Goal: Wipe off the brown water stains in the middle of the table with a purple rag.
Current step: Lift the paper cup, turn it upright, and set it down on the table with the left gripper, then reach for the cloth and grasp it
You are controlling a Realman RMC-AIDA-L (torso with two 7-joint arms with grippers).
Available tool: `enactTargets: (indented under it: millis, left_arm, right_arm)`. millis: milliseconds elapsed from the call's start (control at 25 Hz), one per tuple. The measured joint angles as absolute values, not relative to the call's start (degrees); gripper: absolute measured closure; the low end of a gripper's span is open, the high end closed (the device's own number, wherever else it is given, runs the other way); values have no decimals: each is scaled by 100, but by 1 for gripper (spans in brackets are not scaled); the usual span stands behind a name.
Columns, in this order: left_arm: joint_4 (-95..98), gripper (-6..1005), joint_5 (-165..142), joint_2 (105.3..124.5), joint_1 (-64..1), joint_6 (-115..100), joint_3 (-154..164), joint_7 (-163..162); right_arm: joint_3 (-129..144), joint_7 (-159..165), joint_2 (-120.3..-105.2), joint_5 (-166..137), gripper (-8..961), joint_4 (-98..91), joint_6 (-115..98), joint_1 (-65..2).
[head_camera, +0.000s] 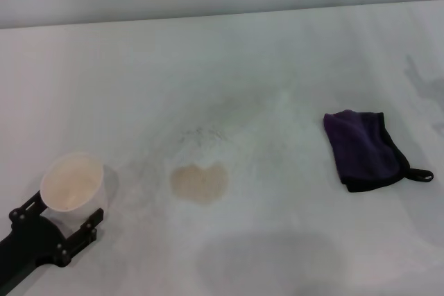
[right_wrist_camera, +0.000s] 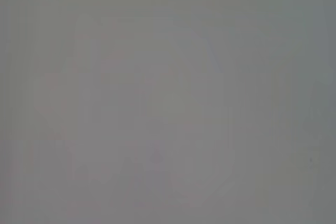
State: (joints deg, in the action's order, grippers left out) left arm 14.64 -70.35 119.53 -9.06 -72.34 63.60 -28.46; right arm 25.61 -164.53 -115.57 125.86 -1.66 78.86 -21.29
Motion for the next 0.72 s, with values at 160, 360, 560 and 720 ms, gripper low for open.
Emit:
enactTargets:
  millis: [160,360,560,720]
  left_arm:
    - [1458,251,-7035,11946,-956,-7233,6360,-2852]
    - [1338,186,-7074,11925,-1118,-7234,6365,-2851]
    - [1316,109,-6992,11942,-1088,-7237,6346,-2569]
    - [1304,109,-6918,11945,-1030,-7243,6341,-2485]
  right_arm:
    - [2567,-16453,-11557,12586,96,-152,7884,-2117]
    - [2574,-16454,-11557,12586,96,-133,7883,-2106]
    - [2544,-16461,-11557,12586,96,-135,7877,-2092]
    - [2539,-16462,-11557,12586,96,-155,7829,-2092]
